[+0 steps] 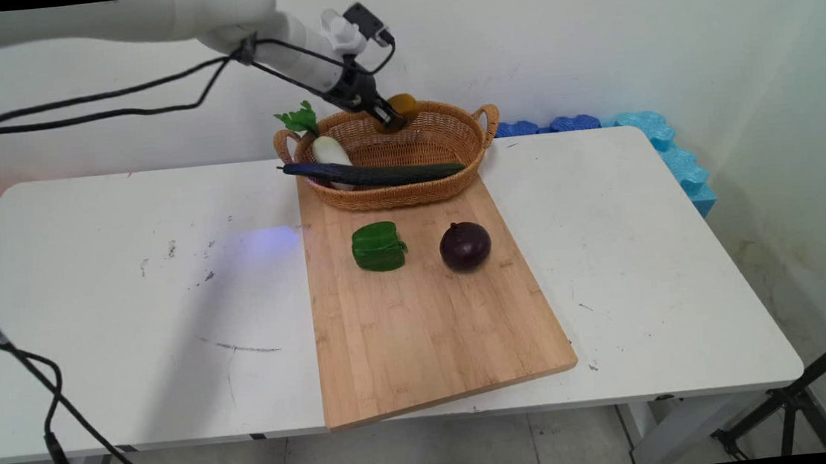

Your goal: Place the picked object on the cutting board

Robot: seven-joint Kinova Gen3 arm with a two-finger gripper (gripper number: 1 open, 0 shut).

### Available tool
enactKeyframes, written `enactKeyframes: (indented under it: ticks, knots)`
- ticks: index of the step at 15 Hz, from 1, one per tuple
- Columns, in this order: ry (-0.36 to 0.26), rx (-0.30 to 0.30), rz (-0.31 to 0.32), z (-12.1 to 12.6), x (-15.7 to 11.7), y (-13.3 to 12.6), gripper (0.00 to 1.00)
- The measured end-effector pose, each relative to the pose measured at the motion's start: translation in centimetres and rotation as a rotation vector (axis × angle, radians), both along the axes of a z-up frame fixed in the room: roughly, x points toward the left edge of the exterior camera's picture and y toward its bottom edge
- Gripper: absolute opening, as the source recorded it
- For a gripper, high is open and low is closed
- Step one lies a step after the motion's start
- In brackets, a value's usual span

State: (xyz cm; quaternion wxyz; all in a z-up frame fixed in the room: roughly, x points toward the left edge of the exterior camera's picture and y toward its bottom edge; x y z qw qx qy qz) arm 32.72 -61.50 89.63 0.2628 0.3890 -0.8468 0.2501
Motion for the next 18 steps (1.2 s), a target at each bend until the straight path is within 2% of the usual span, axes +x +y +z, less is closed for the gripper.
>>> enactKeyframes:
  ticks: [4, 7, 13, 18]
  knots:
    - [-0.024, -0.027, -0.085, 3.2, 0.1, 3.0, 0.0]
    - [-0.035, -0.018, -0.147, 4.9, 0.4, 6.4, 0.0]
    - [-0.054, 0.028, -0.229, 6.0, 1.4, 12.0, 0.0]
    - [-0.072, 0.087, -0.285, 5.4, 2.6, 16.7, 0.0]
